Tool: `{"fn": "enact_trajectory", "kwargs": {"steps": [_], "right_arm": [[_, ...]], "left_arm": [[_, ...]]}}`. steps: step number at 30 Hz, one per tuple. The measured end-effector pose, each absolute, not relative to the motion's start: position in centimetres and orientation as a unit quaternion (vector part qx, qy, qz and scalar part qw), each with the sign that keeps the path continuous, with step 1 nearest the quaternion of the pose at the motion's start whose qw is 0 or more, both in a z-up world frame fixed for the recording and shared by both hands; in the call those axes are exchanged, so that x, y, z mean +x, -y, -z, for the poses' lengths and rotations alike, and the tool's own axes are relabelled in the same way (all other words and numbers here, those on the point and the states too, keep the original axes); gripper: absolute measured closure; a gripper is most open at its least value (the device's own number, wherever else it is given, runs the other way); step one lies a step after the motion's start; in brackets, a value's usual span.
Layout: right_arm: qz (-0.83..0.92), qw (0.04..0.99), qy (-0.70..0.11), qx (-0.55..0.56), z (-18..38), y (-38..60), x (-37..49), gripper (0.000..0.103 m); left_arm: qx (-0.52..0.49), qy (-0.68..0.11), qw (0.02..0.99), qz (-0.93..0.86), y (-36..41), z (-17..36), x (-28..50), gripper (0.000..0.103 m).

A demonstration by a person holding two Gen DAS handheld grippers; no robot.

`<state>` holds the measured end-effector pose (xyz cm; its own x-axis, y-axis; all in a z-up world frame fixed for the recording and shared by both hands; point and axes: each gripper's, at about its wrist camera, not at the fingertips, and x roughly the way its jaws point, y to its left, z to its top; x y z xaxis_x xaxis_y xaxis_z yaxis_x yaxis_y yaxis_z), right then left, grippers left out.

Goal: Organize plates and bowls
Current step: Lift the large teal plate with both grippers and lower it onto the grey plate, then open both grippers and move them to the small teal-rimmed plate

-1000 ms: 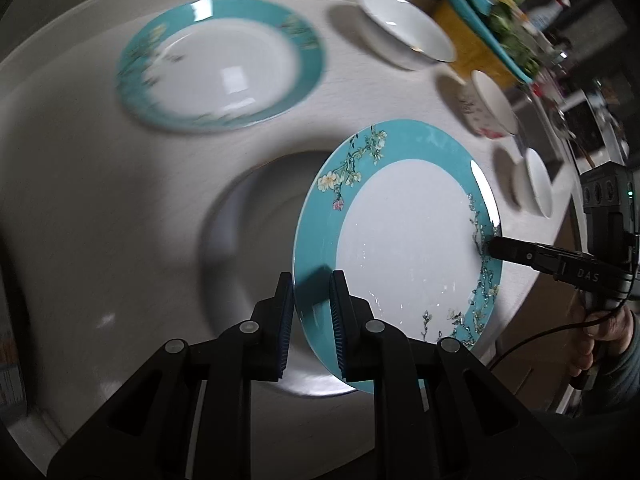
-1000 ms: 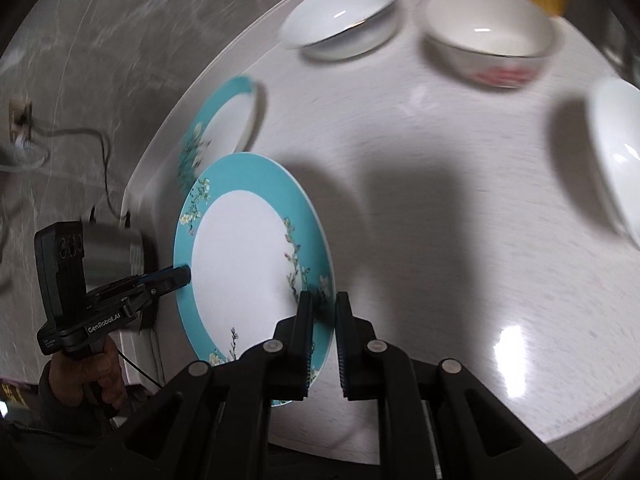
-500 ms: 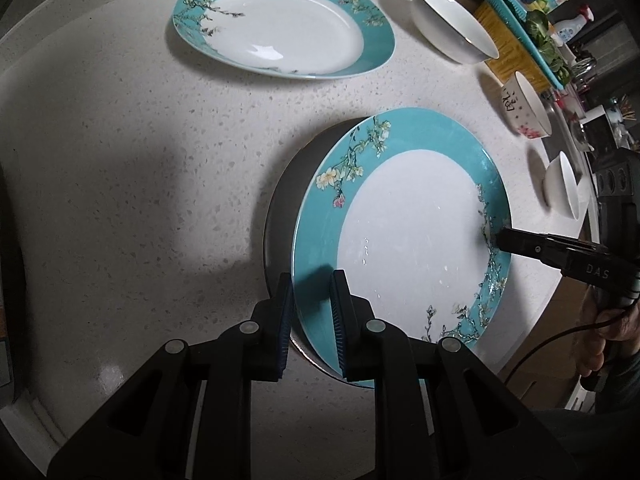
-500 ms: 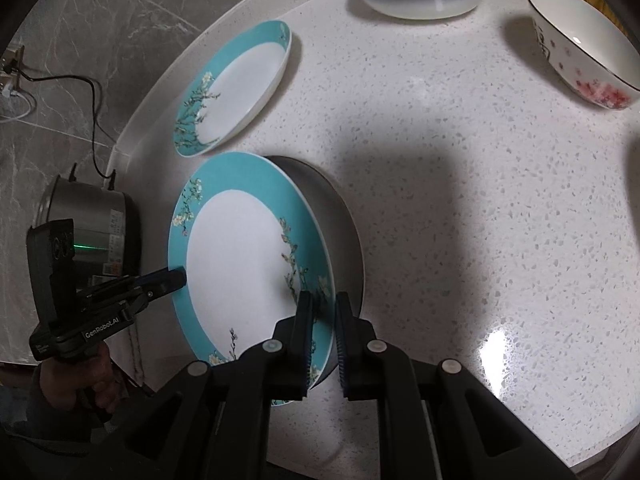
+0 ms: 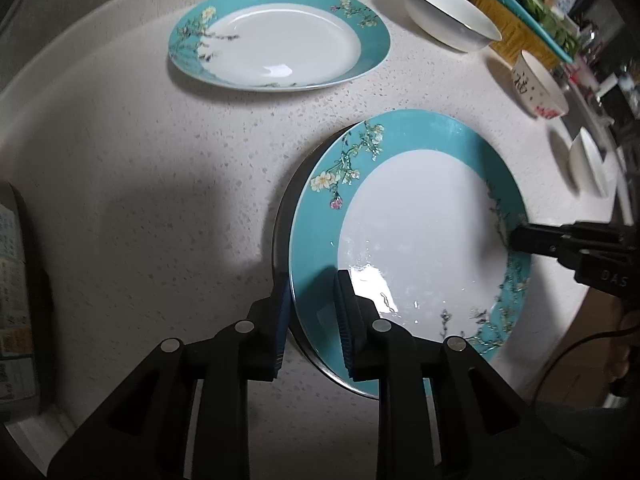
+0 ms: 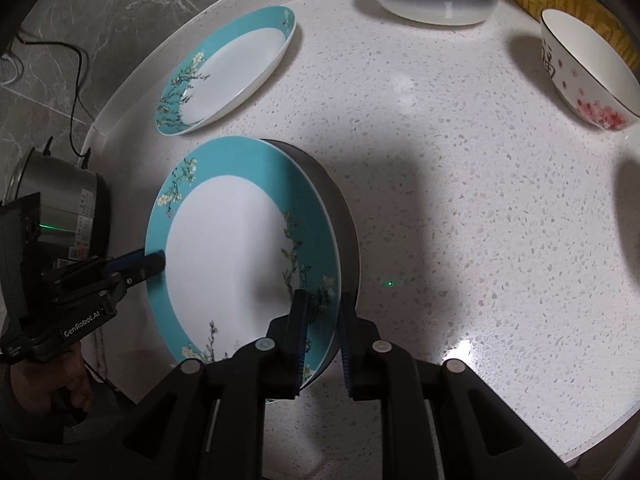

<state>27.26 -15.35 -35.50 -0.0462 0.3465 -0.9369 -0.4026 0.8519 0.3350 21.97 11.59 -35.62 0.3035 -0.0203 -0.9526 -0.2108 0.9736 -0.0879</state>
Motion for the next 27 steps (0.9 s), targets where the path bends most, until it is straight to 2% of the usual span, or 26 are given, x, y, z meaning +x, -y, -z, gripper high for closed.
{"fn": "enact_trajectory", "kwargs": {"steps": [12, 23, 24, 25, 26, 27], "right_arm": [[-0.238, 0.727, -0.632, -0.124, 35.4, 12.8, 25.8, 0.081], [-0.225, 0.749, -0.591, -0.198, 35.7, 10.9, 24.6, 0.08], [-0.225, 0.751, -0.586, -0.204, 35.7, 10.7, 24.4, 0.078], [-0.223, 0.754, -0.582, -0.208, 35.6, 10.8, 24.1, 0.077], [-0.223, 0.755, -0.582, -0.205, 35.7, 10.7, 24.1, 0.075], [-0.223, 0.754, -0.584, -0.2, 35.8, 10.7, 24.1, 0.068]], "left_arm": [[-0.022, -0.576, 0.814, -0.075, -9.4, 36.0, 21.5, 0.083], [-0.014, -0.56, 0.824, -0.08, -9.8, 35.9, 21.0, 0.08], [-0.016, -0.559, 0.825, -0.081, -9.9, 35.9, 21.0, 0.077], [-0.02, -0.558, 0.825, -0.083, -10.1, 35.9, 20.9, 0.062], [-0.025, -0.555, 0.827, -0.086, -10.4, 35.8, 20.8, 0.039], [-0.031, -0.547, 0.832, -0.089, -10.8, 35.5, 20.6, 0.034]]}}
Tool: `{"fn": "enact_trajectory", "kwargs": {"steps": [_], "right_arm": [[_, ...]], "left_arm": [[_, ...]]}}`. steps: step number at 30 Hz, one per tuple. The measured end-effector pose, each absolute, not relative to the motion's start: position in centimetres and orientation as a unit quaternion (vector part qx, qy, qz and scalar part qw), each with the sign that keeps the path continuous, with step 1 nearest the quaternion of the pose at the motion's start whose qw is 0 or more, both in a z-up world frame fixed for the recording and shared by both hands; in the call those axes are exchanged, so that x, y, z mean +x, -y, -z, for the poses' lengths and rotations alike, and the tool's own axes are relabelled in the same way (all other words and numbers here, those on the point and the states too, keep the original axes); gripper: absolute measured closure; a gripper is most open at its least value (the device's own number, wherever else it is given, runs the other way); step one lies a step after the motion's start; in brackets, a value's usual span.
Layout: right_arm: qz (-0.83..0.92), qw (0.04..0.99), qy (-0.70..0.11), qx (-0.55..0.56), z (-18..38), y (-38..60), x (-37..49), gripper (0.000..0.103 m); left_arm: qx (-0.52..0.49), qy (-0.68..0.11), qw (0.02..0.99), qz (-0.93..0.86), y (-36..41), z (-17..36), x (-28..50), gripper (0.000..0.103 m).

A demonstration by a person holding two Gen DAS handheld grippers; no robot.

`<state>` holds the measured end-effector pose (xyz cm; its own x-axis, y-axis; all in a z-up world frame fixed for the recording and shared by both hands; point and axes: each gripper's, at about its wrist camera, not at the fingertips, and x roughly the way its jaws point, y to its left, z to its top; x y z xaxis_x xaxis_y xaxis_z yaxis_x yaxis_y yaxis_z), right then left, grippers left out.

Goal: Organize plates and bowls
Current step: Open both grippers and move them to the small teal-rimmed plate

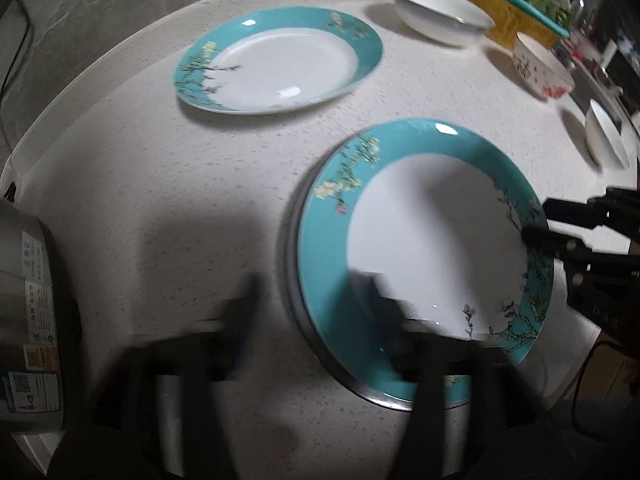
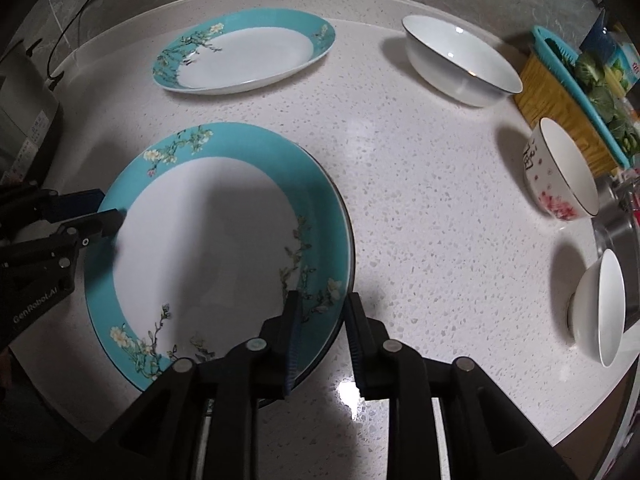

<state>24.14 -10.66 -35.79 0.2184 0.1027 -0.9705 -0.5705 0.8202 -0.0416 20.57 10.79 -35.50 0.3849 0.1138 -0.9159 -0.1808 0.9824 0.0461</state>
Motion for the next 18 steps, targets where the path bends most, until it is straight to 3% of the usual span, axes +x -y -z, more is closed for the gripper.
{"fn": "enact_trajectory", "kwargs": {"steps": [3, 6, 8, 9, 12, 18], "right_arm": [[-0.218, 0.764, -0.581, -0.177, 35.1, 11.5, 24.4, 0.052], [-0.222, 0.779, -0.574, -0.122, 33.2, 13.2, 25.5, 0.033], [-0.238, 0.787, -0.568, -0.041, 31.5, 14.9, 27.4, 0.025], [-0.248, 0.785, -0.568, 0.003, 30.9, 15.7, 28.4, 0.015], [-0.272, 0.767, -0.572, 0.105, 29.4, 16.8, 32.3, 0.0], [-0.32, 0.744, -0.569, 0.143, 29.5, 13.2, 38.8, 0.0]], "left_arm": [[-0.058, -0.518, 0.848, -0.089, -12.2, 33.8, 19.9, 0.032], [-0.105, -0.48, 0.866, -0.093, -14.3, 31.9, 19.8, 0.018], [-0.135, -0.454, 0.877, -0.08, -16.0, 30.6, 20.3, 0.007], [-0.145, -0.443, 0.882, -0.075, -16.8, 30.0, 20.7, 0.001], [-0.158, -0.443, 0.877, -0.095, -19.3, 29.0, 22.9, 0.0], [-0.167, -0.437, 0.875, -0.128, -24.2, 28.2, 28.0, 0.0]]}}
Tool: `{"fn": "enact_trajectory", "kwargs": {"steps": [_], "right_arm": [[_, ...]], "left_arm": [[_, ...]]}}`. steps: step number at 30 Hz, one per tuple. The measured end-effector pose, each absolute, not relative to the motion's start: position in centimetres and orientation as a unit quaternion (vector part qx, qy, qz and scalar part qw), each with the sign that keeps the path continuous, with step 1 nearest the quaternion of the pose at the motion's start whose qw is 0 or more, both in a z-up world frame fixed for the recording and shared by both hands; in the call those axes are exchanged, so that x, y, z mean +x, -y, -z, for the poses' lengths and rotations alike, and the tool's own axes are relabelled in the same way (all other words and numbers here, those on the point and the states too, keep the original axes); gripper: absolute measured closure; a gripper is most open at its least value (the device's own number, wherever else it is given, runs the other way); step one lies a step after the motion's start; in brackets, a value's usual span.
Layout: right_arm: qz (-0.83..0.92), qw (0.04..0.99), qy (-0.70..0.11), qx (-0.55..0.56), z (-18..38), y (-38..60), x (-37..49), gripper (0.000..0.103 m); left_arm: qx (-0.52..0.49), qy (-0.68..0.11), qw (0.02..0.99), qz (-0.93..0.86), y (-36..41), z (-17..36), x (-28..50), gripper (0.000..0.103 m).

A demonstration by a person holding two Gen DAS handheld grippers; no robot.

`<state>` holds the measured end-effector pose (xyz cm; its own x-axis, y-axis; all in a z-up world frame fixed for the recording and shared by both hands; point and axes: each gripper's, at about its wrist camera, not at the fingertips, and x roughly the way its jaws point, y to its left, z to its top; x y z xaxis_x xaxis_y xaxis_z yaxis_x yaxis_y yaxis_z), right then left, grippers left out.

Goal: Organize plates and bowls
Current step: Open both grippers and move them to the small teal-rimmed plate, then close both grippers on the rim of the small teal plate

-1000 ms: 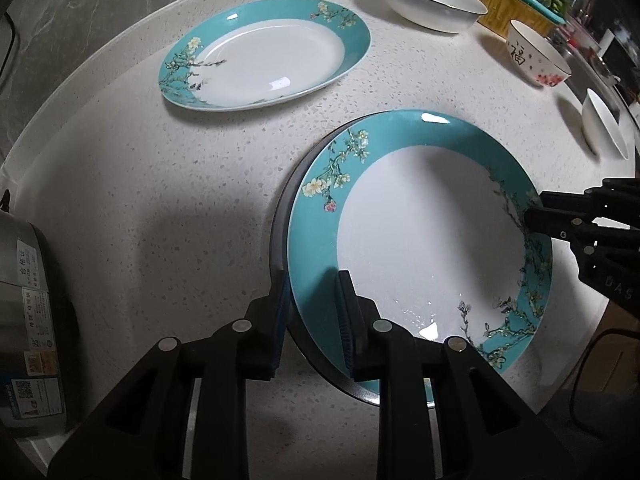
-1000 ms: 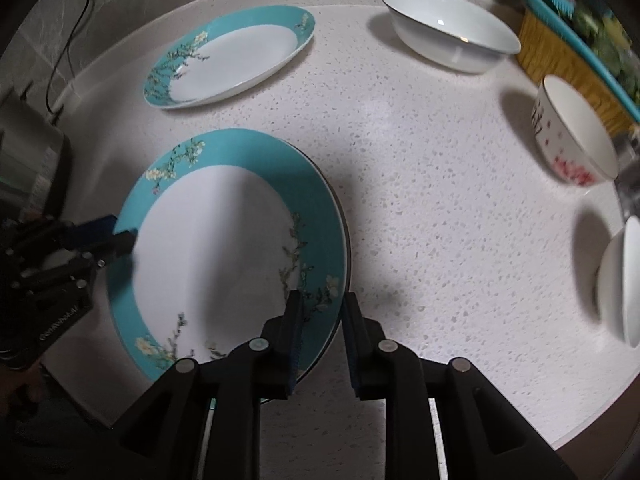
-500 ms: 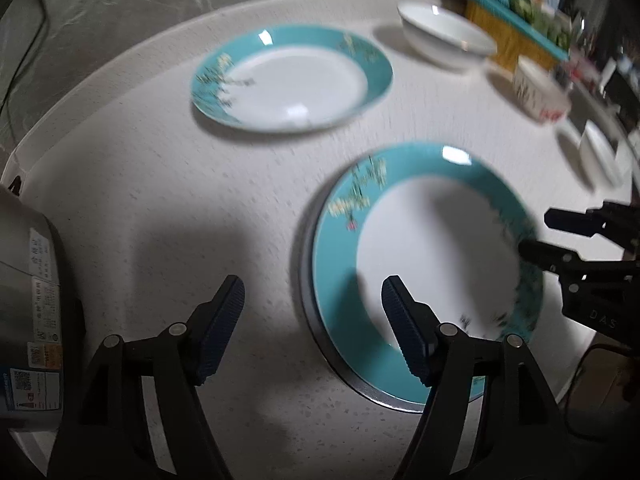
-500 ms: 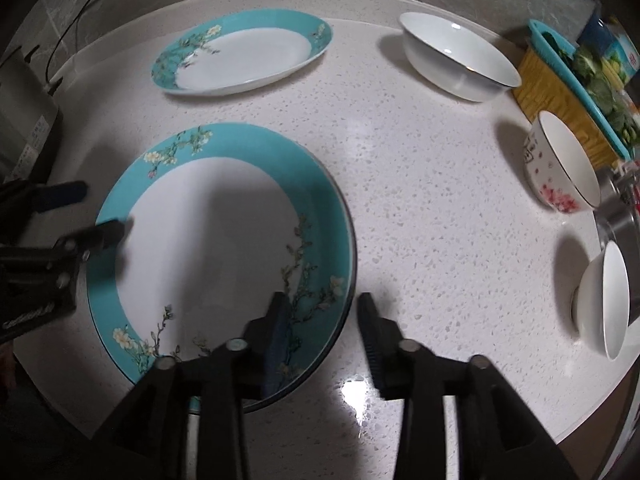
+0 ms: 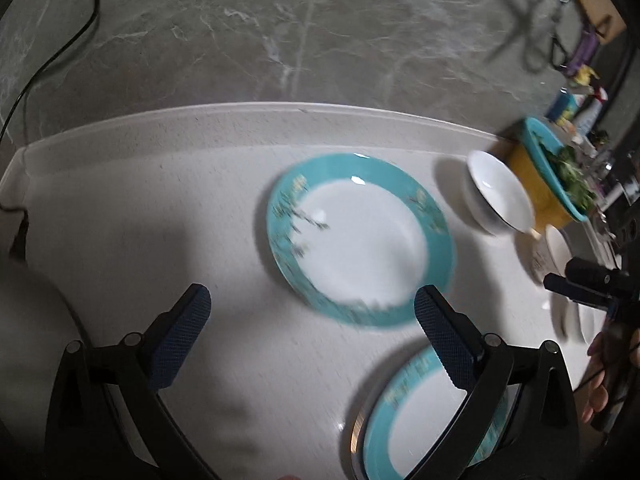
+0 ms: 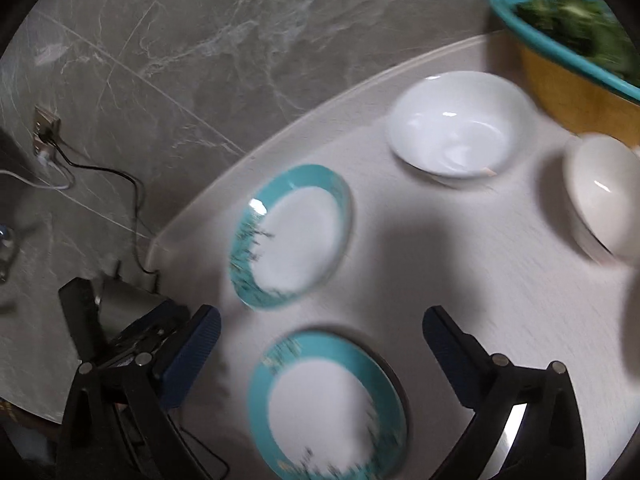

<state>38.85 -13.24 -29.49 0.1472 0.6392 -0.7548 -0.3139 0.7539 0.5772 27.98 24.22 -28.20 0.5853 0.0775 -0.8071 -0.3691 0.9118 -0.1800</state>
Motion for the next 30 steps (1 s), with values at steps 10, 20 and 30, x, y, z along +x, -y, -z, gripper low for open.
{"fn": "enact_trajectory", "kwargs": {"steps": [10, 20, 30], "right_arm": [[-0.298, 0.724, -0.609, 0.127, 35.0, 7.8, 43.9, 0.001], [-0.305, 0.713, -0.623, 0.101, 37.5, 5.2, 46.0, 0.006], [-0.305, 0.711, -0.626, 0.095, 38.6, 4.3, 46.5, 0.011]], "left_arm": [[-0.228, -0.5, 0.821, -0.151, -31.2, 32.6, 34.7, 0.0], [-0.209, -0.518, 0.818, -0.135, -31.8, 35.8, 37.2, 0.001], [-0.183, -0.515, 0.827, -0.13, -31.1, 36.3, 38.6, 0.002]]}}
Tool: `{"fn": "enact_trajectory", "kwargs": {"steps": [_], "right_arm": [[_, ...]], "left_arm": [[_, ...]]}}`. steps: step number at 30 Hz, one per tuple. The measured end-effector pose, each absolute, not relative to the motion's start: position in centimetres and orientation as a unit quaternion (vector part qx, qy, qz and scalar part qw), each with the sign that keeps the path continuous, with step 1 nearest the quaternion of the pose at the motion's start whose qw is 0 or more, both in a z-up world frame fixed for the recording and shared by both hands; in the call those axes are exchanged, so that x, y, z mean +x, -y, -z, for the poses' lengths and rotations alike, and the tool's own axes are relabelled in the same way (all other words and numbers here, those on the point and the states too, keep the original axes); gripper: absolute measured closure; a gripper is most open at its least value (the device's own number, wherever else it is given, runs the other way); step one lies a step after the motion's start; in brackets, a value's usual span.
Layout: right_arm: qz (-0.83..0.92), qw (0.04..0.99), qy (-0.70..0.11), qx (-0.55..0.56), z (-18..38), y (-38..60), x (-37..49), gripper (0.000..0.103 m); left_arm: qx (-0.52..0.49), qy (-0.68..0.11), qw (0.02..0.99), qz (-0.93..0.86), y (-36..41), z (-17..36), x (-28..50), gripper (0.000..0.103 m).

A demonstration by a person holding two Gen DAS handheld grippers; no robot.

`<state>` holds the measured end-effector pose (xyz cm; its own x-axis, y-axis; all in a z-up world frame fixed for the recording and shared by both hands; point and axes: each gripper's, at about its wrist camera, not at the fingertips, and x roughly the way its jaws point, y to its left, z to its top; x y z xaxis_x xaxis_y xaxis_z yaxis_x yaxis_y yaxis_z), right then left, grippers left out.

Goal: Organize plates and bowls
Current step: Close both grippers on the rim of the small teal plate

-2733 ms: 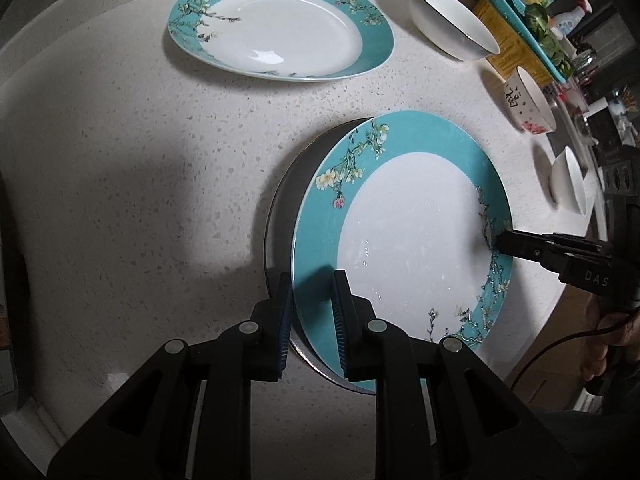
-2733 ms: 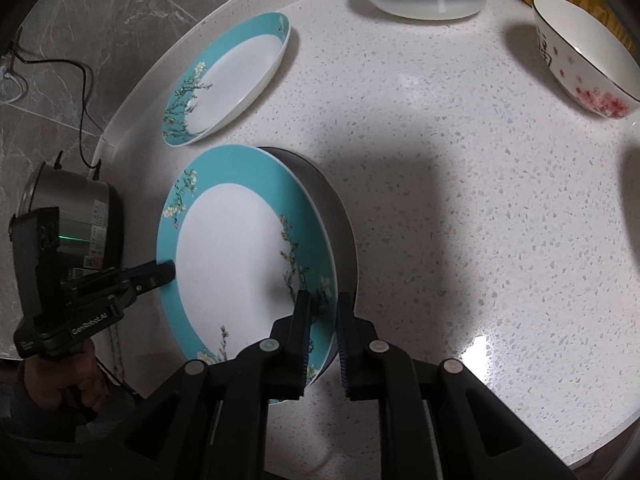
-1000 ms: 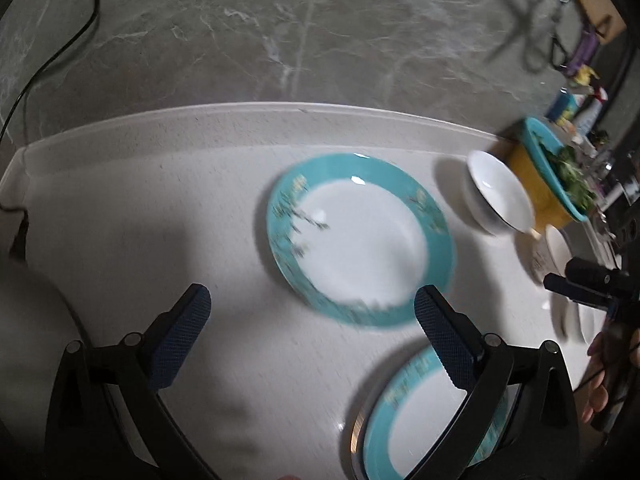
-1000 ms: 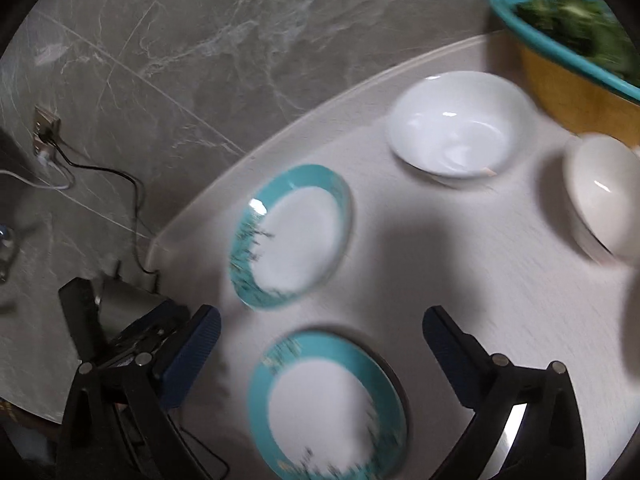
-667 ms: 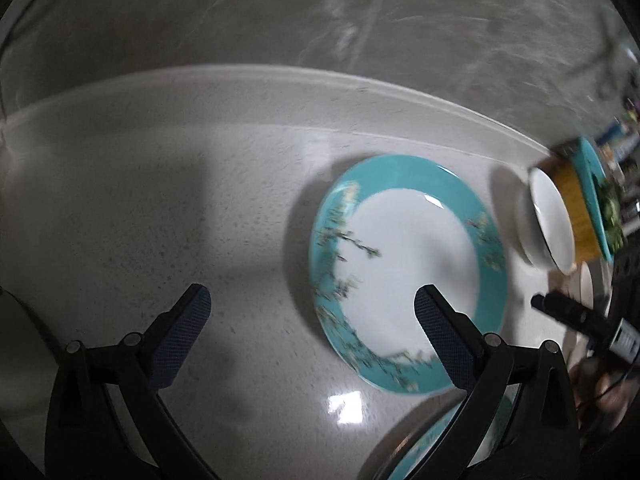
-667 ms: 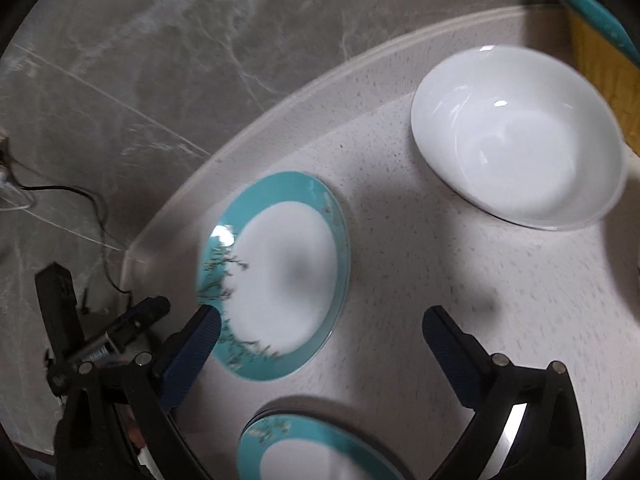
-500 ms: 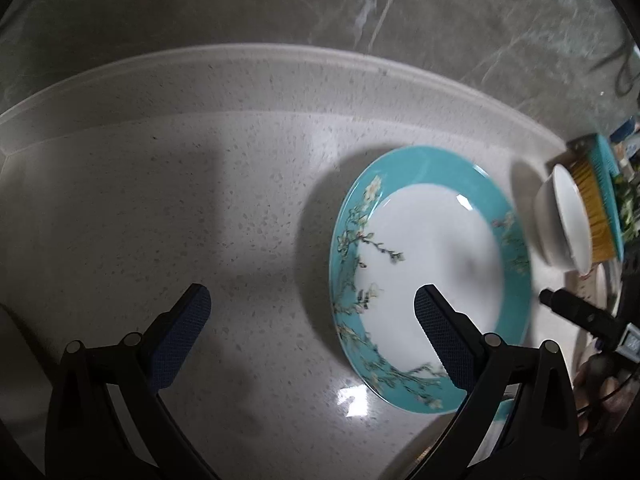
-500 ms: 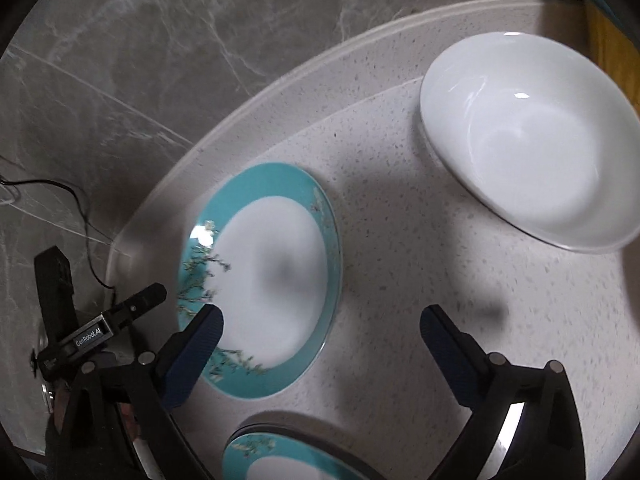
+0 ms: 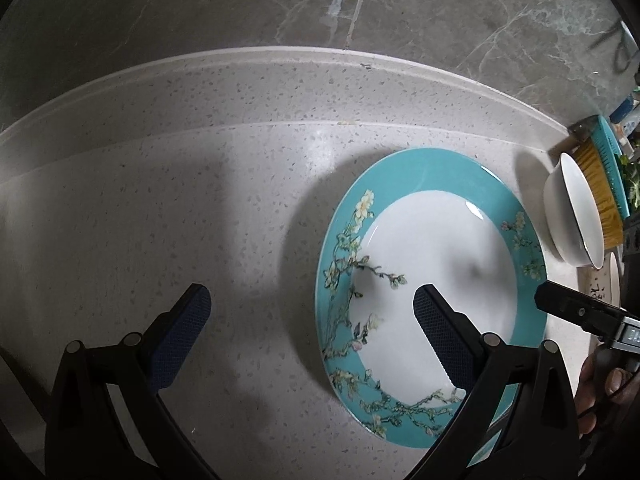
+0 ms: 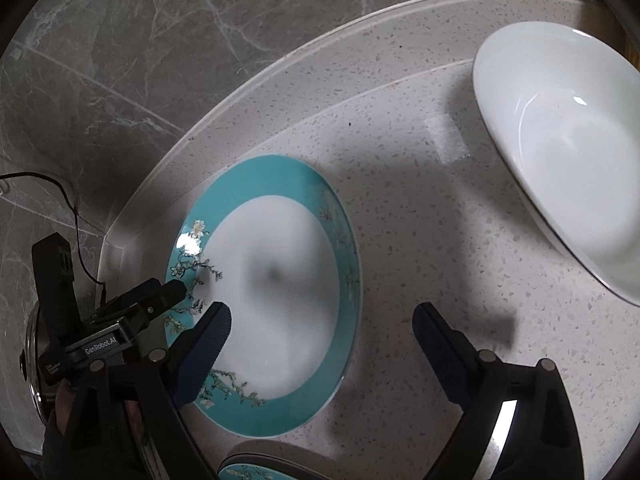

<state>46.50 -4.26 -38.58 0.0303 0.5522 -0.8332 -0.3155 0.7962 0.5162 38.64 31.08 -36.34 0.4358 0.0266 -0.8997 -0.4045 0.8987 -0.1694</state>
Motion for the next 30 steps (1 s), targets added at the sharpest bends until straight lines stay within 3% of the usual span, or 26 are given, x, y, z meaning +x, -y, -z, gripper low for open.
{"fn": "enact_trajectory", "kwargs": {"steps": [1, 2, 4, 11, 20, 23, 25, 27, 30], "right_arm": [[-0.305, 0.711, -0.626, 0.096, 38.7, 4.3, 46.5, 0.015], [-0.305, 0.711, -0.626, 0.097, 38.7, 4.4, 46.6, 0.017], [-0.304, 0.71, -0.627, 0.099, 38.7, 4.5, 46.6, 0.023], [-0.306, 0.707, -0.629, 0.108, 38.6, 5.2, 46.9, 0.027], [-0.301, 0.704, -0.634, 0.111, 38.6, 5.5, 47.2, 0.042], [-0.302, 0.699, -0.638, 0.112, 38.9, 5.3, 47.1, 0.057], [-0.304, 0.694, -0.644, 0.11, 39.2, 5.1, 47.1, 0.076], [-0.3, 0.696, -0.643, 0.107, 39.3, 5.1, 47.0, 0.08], [-0.293, 0.695, -0.647, 0.111, 39.6, 5.4, 47.3, 0.092]], "left_arm": [[-0.186, -0.514, 0.828, -0.124, -31.0, 36.4, 38.8, 0.009], [-0.189, -0.515, 0.828, -0.118, -30.9, 36.4, 39.0, 0.026], [-0.2, -0.523, 0.822, -0.102, -30.9, 36.9, 39.4, 0.048], [-0.207, -0.53, 0.817, -0.096, -30.5, 37.8, 40.1, 0.049], [-0.216, -0.526, 0.817, -0.095, -30.8, 37.2, 39.8, 0.051], [-0.22, -0.527, 0.816, -0.086, -30.6, 37.3, 40.0, 0.067], [-0.225, -0.524, 0.817, -0.09, -30.7, 37.3, 39.9, 0.073], [-0.231, -0.524, 0.814, -0.097, -31.2, 37.4, 39.7, 0.085], [-0.238, -0.526, 0.811, -0.092, -31.7, 37.5, 39.6, 0.088]]}}
